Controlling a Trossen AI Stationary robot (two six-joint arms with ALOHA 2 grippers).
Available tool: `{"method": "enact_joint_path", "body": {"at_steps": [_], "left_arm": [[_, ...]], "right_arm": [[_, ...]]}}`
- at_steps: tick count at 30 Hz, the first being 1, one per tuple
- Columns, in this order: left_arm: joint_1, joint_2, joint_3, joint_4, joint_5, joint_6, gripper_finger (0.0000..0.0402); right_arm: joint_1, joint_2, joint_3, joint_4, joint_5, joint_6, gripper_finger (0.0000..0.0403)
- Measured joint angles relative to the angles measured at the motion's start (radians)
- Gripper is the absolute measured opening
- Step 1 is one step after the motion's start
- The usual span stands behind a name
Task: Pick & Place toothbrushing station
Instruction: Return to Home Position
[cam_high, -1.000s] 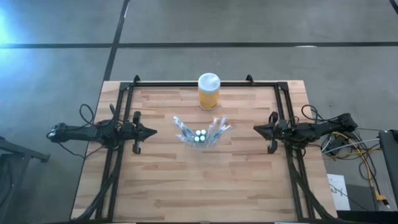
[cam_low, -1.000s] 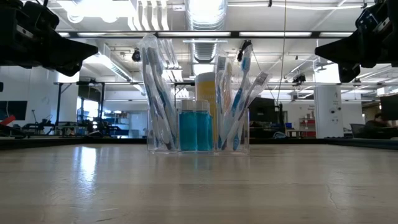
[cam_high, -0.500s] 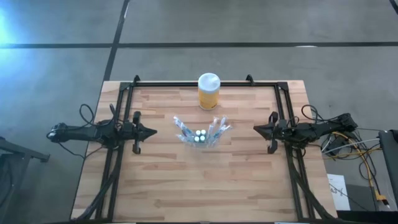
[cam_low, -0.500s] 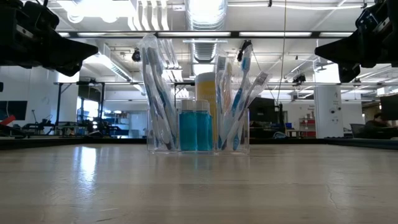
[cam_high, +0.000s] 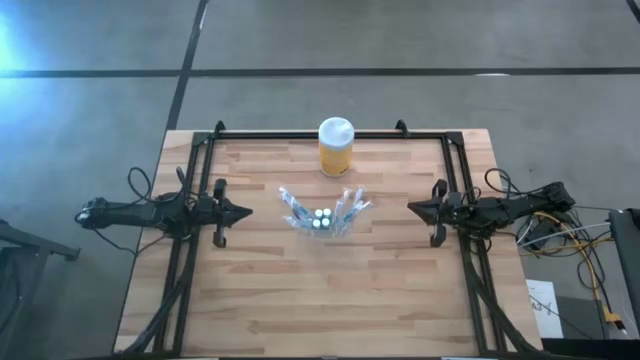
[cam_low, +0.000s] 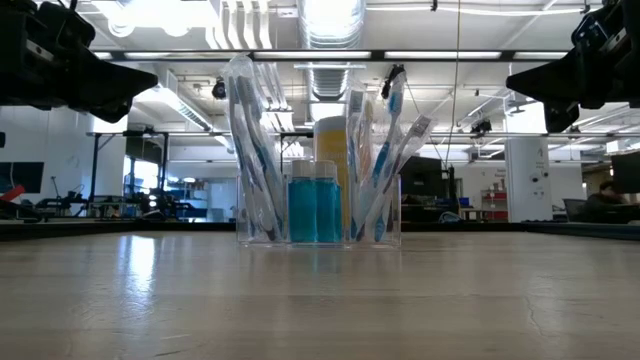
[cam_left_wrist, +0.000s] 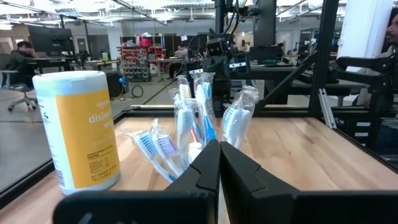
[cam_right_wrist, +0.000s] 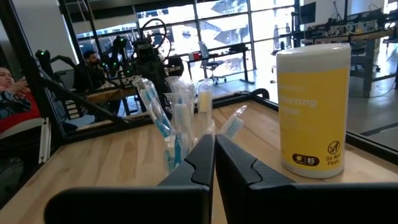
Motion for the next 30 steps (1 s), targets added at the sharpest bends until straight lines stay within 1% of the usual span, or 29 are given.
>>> {"method": "enact_joint_path", "body": {"at_steps": [30], "left_arm": [[0.000, 0.000, 0.000, 0.000, 0.001, 0.000, 0.0014]], "right_arm": [[0.000, 0.000, 0.000, 0.000, 0.000, 0.000, 0.0013]]}}
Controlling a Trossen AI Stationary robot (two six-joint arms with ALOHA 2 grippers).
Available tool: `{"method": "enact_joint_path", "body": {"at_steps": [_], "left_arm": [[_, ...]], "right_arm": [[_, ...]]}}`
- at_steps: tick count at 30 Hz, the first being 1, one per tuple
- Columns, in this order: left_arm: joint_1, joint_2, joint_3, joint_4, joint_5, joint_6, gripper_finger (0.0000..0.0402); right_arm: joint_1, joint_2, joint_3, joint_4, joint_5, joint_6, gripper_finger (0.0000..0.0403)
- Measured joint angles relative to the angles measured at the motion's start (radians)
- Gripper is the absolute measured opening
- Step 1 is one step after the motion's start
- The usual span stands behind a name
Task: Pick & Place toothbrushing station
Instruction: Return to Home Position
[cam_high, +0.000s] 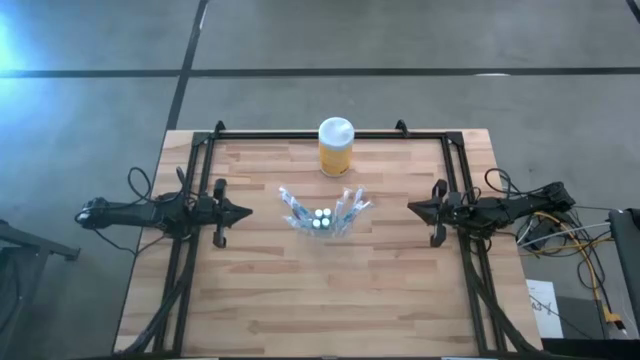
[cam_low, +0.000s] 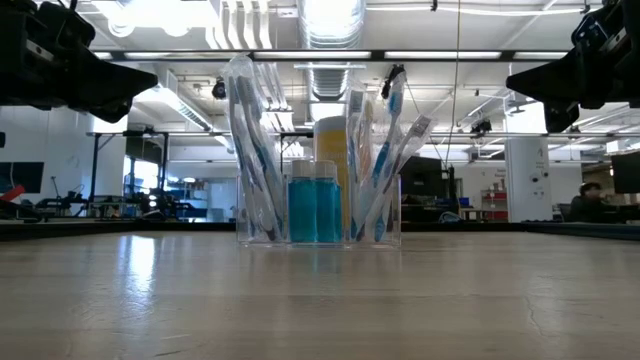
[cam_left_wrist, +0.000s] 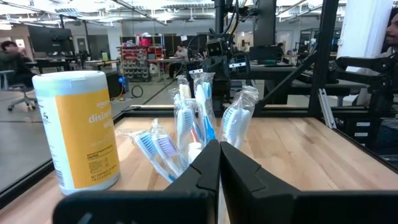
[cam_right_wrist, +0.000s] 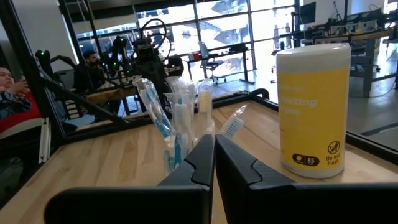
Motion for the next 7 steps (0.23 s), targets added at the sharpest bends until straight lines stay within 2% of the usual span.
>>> {"method": "enact_joint_path", "body": {"at_steps": [7], "left_arm": [[0.000, 0.000, 0.000, 0.000, 0.000, 0.000, 0.0016]], "right_arm": [[0.000, 0.000, 0.000, 0.000, 0.000, 0.000, 0.0013]]}}
